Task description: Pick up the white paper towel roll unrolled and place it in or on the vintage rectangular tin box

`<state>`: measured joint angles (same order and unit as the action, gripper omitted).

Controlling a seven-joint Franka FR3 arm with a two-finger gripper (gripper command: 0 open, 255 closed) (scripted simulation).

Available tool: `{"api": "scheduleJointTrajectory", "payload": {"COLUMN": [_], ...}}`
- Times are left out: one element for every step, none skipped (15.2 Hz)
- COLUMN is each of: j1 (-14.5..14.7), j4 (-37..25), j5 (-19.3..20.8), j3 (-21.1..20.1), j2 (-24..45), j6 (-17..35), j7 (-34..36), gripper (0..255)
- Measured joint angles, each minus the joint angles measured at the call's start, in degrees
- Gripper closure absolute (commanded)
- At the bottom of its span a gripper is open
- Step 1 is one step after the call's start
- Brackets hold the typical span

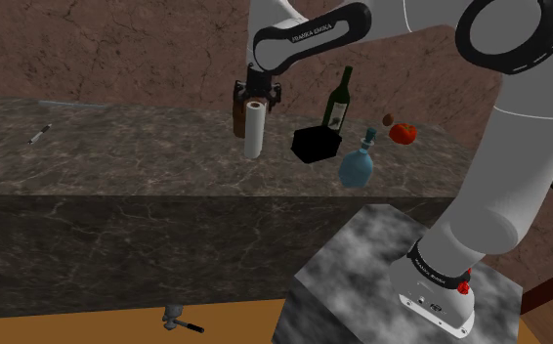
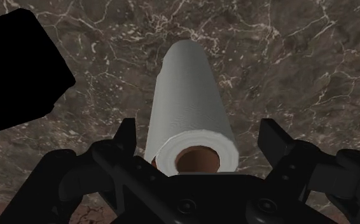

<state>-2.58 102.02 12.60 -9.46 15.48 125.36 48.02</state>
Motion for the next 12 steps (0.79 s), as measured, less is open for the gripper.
{"api": "scheduleJointTrajectory", "payload": {"j1": [0.0,-0.04,-0.04,-0.04,-0.04,-0.04,-0.04,-0.04,-0.04,-0.04,-0.04,-0.04], "j4": [0.2,0.35,0.43,0.46,0.49,0.5,0.51,0.51,0.49,0.49,0.49,0.5], "j5": [0.1,0.13,0.14,0.15,0.16,0.16,0.16,0.16,0.17,0.16,0.16,0.16], "j3": [0.04,0.07,0.08,0.08,0.08,0.08,0.08,0.08,0.08,0.08,0.08,0.08], "j2": [0.28,0.34,0.35,0.37,0.37,0.37,0.38,0.38,0.36,0.36,0.36,0.36], "j6": [0.47,0.68,0.79,0.84,0.88,0.9,0.91,0.91,0.92,0.91,0.91,0.91], "j7": [0.08,0.06,0.08,0.1,0.1,0.1,0.11,0.11,0.11,0.1,0.1,0.1], "gripper": [0,0,0,0,0,0,0,255,255,255,255,255]}}
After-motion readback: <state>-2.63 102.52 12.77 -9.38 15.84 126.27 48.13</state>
